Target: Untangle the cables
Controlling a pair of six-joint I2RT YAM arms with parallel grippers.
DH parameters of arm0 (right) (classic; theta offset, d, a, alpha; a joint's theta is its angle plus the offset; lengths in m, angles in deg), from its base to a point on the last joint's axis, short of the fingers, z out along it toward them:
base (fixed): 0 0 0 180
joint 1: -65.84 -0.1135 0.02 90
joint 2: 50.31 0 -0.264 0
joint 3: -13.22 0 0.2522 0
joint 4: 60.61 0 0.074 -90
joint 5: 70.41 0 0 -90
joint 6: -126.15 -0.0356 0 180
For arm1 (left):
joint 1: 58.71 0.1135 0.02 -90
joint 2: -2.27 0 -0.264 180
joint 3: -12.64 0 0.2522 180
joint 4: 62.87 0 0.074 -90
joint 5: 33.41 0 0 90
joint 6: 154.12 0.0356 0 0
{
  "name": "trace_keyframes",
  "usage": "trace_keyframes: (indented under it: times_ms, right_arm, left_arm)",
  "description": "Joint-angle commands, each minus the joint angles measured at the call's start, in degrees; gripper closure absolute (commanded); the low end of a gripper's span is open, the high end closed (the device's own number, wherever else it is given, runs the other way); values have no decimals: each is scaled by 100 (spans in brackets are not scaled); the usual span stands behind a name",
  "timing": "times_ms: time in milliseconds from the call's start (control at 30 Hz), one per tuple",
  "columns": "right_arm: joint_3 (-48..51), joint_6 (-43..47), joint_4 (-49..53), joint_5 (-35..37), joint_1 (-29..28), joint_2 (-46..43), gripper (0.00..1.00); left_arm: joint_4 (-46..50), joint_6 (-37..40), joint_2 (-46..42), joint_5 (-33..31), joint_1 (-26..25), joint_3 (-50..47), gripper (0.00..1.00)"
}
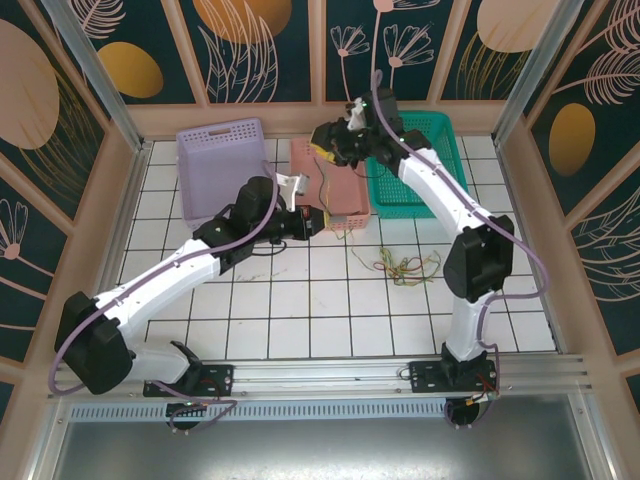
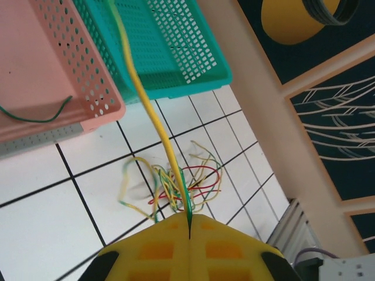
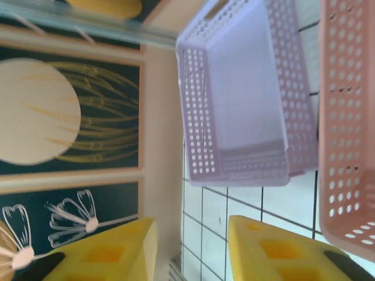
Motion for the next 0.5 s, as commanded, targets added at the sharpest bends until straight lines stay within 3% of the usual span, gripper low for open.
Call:
trace_keyframes:
  times_ms: [0, 233, 333, 467]
  right_arm:
    - [534, 439, -145, 210, 407, -1010, 51]
    - [3407, 841, -1092, 608, 1058, -3088, 40]
    - [4394, 1357, -1368, 704, 947, -3712, 39]
    - [4939, 2305, -1321, 1212, 320, -3862, 39]
  left_arm:
    - [135, -411, -300, -42, 224, 256, 100]
    - [103, -1000, -419, 383, 890, 384, 100]
    - [216, -1071, -394, 588, 1091, 610, 100]
    - [405, -1134, -191, 988, 1301, 983, 100]
